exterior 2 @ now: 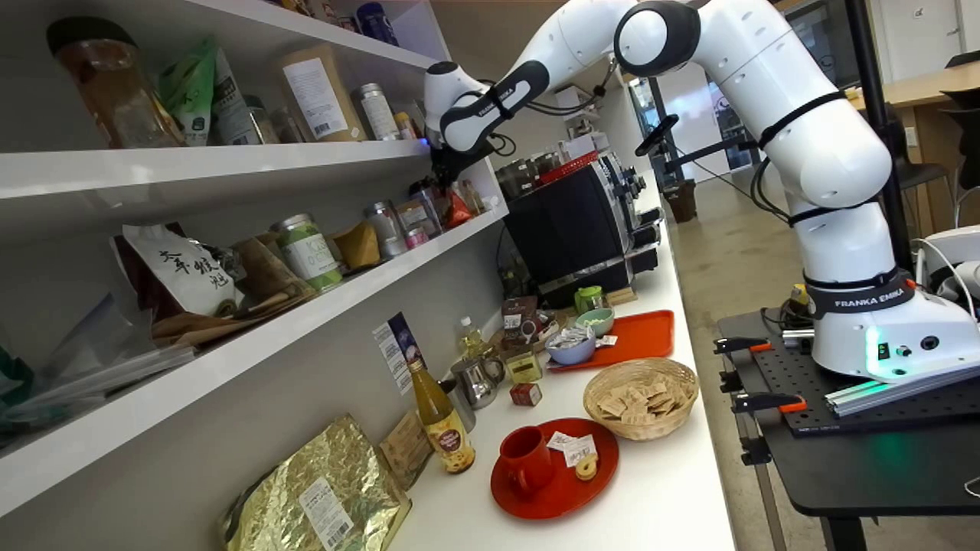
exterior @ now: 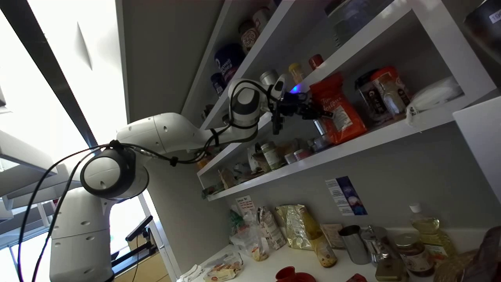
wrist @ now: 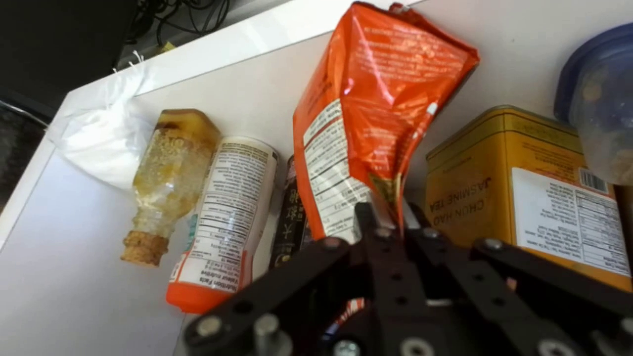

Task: Remove the orange sachet from the shelf

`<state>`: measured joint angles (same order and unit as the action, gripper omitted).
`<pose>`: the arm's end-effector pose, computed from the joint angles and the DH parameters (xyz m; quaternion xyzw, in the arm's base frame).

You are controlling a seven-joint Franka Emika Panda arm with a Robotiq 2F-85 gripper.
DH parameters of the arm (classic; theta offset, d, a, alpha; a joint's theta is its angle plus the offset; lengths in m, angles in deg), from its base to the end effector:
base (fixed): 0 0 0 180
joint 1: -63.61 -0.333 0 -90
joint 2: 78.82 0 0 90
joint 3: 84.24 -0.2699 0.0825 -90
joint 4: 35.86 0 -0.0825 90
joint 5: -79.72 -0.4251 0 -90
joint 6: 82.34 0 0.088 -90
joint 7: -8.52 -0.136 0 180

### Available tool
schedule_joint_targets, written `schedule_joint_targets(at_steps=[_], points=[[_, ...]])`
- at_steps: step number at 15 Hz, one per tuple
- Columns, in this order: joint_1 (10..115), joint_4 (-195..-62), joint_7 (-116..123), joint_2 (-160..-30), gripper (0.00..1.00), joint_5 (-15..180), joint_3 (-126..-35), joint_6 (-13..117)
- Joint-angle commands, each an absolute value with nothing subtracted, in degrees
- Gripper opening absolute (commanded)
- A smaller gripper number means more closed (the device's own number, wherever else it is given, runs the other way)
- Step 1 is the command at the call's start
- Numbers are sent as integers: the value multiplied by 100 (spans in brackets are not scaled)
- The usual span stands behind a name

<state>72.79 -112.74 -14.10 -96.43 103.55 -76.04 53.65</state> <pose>0.7128 -0.2202 0.5759 0.8886 -0.2189 0.3557 0.1894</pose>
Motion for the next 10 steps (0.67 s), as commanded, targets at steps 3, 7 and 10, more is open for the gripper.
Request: schedule_joint_targets(at_steps=[3, 7, 10], points=[[7048, -12746, -1818, -8458, 3, 10681, -7626, 5341], [6843, -13888, -2161, -7376, 3, 10934, -7748, 5206], [6812, -14751, -2281, -6505, 3, 10987, -8016, 4995]])
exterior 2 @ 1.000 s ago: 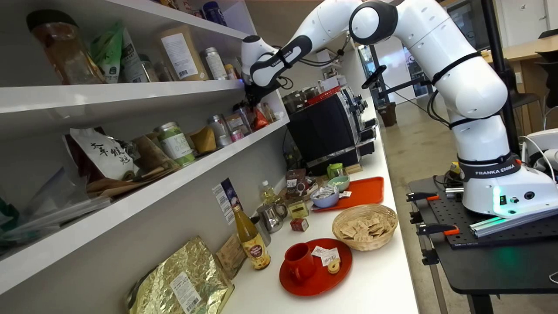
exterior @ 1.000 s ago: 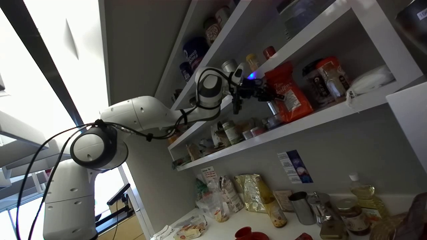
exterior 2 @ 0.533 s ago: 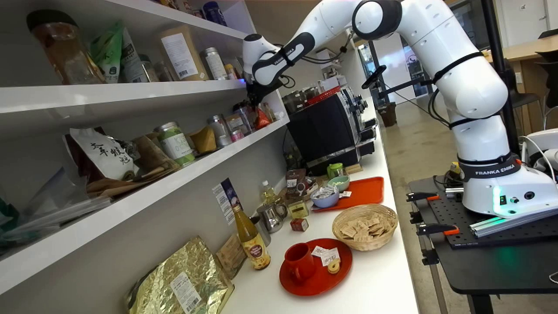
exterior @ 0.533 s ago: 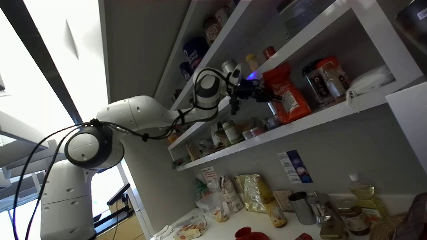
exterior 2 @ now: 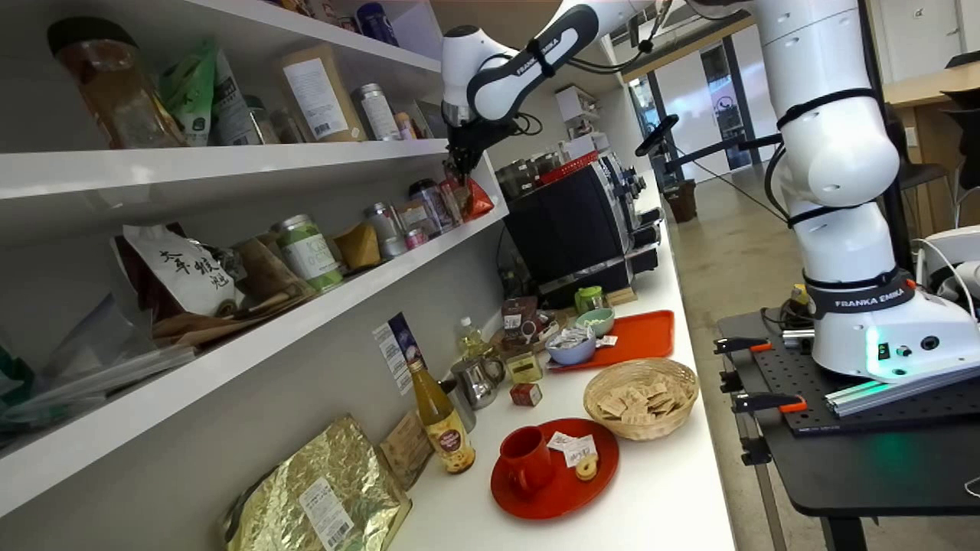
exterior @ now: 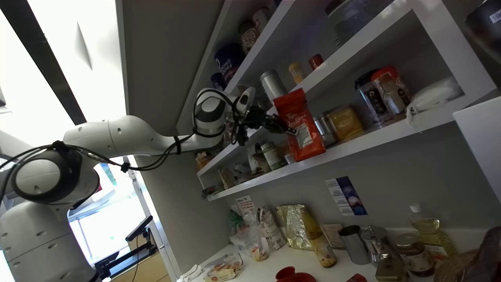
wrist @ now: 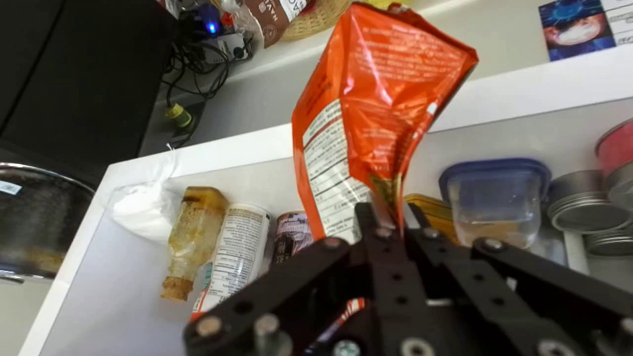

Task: Remove the orange sachet from the shelf

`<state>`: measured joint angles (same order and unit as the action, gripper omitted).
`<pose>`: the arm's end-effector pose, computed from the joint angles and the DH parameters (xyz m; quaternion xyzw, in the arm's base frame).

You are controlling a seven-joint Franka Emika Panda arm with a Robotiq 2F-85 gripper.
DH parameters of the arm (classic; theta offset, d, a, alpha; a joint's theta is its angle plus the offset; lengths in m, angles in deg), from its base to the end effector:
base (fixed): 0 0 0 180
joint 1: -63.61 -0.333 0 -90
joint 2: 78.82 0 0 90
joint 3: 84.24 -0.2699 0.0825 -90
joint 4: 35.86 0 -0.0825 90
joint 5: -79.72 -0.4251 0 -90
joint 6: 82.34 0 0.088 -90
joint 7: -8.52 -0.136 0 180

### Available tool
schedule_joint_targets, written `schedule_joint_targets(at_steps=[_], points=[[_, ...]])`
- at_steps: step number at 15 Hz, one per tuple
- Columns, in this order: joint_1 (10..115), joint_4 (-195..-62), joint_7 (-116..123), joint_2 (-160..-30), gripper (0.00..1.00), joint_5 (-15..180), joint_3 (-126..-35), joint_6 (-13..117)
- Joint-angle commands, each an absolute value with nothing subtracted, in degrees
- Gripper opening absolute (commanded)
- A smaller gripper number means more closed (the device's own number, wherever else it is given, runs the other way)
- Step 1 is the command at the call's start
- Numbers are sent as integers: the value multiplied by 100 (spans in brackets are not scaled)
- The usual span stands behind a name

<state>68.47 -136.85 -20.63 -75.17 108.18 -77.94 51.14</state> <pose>0.6332 -0.1451 0.5814 0.9019 -0.2196 0.3314 0.1690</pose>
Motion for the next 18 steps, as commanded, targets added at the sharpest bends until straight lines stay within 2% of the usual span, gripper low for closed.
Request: schedule_joint_targets(at_steps=[1, 5, 9, 12, 18], points=[[6820, -15008, -2189, -6249, 3, 10879, -8140, 4935], [6651, -15726, -1569, -5564, 2, 10244, -8550, 4841], [6128, -16066, -1060, -5483, 2, 9372, -9050, 4913], [5653, -16050, -961, -5731, 2, 8880, -9556, 4888], [4841, -15886, -1399, -6866, 2, 8582, -10768, 5645]])
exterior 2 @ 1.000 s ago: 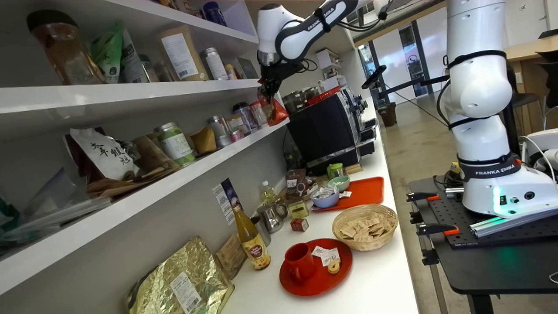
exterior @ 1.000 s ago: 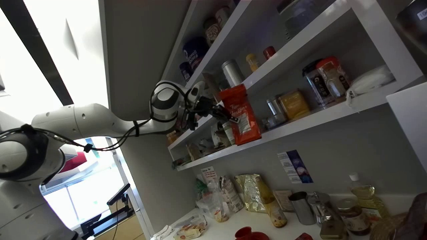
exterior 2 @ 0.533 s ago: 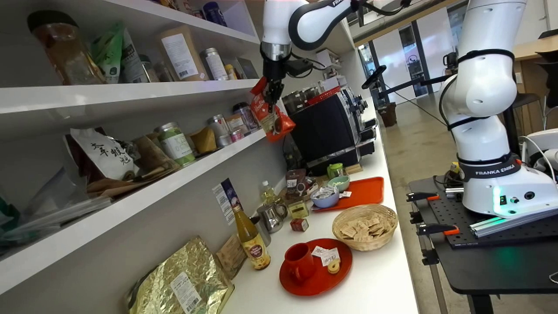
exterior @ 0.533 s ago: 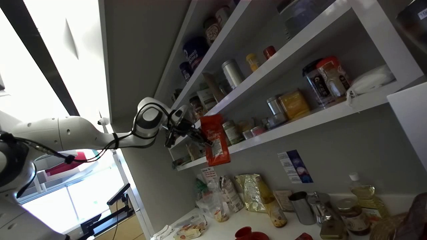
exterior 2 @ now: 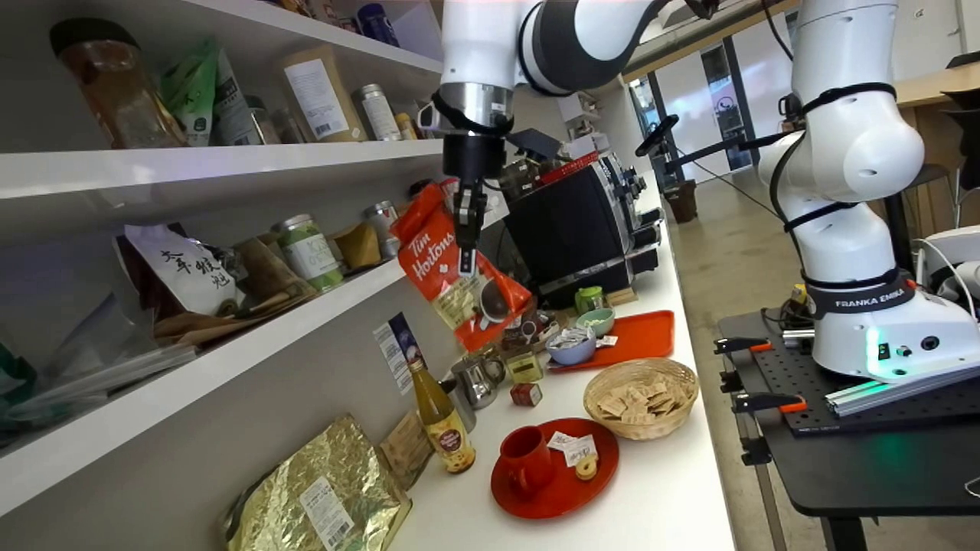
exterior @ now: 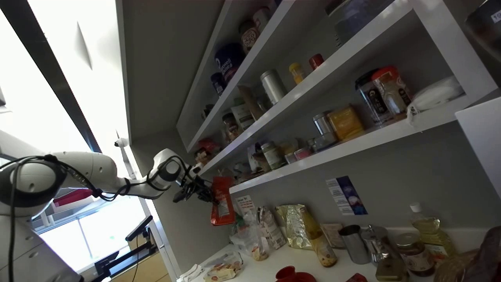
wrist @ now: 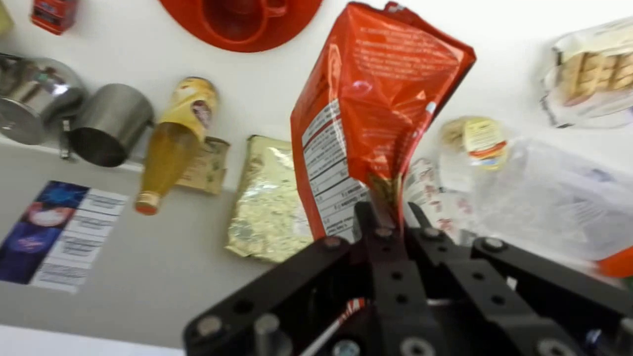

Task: Remove the orange sachet from the shelf

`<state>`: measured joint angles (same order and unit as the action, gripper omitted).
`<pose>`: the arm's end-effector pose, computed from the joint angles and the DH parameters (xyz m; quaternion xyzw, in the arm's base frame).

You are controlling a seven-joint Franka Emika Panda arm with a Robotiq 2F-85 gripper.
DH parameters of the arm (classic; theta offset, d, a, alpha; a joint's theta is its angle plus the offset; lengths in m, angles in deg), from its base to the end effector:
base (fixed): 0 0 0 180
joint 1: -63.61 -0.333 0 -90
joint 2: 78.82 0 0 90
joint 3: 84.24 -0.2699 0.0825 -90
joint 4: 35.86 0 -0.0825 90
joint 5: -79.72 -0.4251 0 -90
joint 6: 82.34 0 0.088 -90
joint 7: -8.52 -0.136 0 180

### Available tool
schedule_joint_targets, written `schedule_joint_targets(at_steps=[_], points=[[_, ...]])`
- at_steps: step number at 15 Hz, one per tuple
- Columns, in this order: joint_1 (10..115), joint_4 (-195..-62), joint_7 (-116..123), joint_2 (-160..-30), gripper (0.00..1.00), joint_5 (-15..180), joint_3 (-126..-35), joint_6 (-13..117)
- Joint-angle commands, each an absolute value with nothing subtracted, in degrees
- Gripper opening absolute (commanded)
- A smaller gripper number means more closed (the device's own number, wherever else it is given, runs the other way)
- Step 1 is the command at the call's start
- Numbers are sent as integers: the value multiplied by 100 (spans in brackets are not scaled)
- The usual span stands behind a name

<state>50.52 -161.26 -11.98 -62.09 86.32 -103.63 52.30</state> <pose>0.4815 0.3077 0.4646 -0.9624 -0.1356 -0.2350 0.0090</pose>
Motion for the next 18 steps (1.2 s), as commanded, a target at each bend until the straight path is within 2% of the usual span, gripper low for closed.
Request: schedule_joint_targets(at_steps=[1, 4, 7, 11, 18], points=[[4837, -15921, -1775, -7110, 2, 8828, -10995, 5992], [4784, -15770, -2776, -8061, 2, 9642, -11379, 6654], [4701, -15619, -3743, -8906, 2, 10754, -11326, 6988], [4496, -15276, -4628, -9851, 2, 11967, -10822, 7410], [4123, -14266, -4906, -11427, 2, 12919, -10102, 8334]])
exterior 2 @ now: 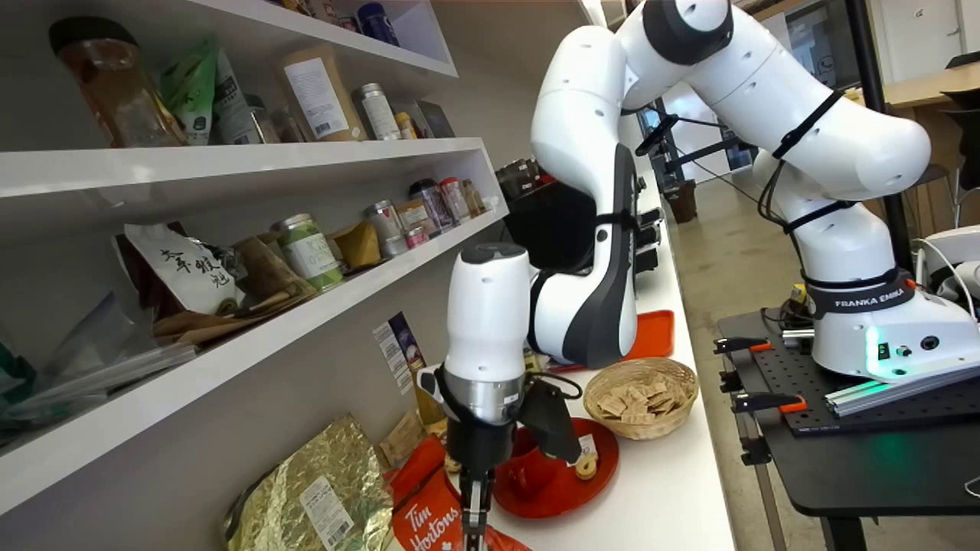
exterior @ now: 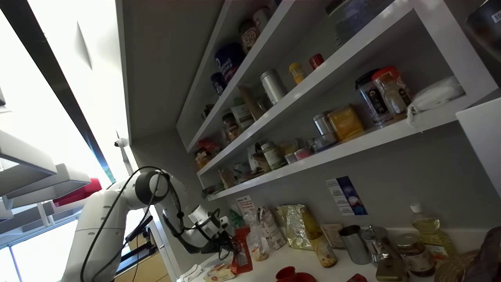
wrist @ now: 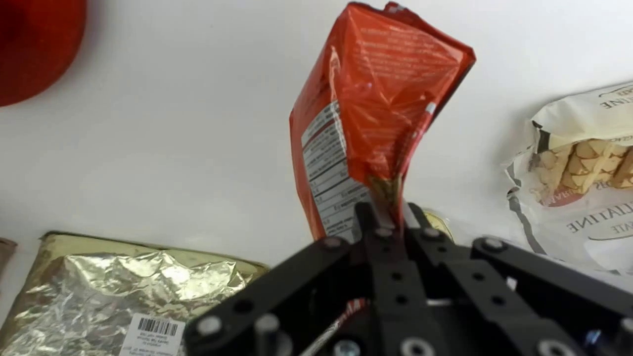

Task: Remove the orange sachet from the shelf

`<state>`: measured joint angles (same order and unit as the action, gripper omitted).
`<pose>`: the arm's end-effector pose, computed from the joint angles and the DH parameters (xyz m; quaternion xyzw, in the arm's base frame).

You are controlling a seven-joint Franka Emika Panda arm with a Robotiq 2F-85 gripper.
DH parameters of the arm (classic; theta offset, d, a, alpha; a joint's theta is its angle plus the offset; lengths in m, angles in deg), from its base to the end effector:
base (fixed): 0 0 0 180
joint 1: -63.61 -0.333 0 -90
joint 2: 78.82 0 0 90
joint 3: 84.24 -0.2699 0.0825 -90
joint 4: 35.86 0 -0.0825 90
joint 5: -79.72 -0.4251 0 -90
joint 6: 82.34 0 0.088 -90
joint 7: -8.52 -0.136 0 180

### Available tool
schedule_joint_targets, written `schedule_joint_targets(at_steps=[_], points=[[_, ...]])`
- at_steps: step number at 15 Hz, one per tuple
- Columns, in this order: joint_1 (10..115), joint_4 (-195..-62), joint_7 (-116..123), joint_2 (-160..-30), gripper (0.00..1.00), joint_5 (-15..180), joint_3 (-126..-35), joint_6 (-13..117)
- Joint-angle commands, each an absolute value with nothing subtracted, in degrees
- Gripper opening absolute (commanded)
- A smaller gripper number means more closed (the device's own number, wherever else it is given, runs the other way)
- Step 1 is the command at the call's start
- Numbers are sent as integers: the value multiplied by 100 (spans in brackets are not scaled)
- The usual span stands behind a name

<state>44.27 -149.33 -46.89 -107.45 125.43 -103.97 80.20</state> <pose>0.4869 0.4380 0.1645 -0.9574 -0.1739 -0.2198 0.0688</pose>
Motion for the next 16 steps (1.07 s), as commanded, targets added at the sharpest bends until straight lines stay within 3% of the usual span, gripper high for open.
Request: schedule_joint_targets(at_steps=[1, 8, 16], points=[[4014, -14069, -4927, -11643, 2, 13039, -9969, 8447], [3697, -13206, -4674, -12410, 2, 13141, -9549, 8667], [3563, -13494, -4690, -12386, 1, 13787, -9161, 8887]])
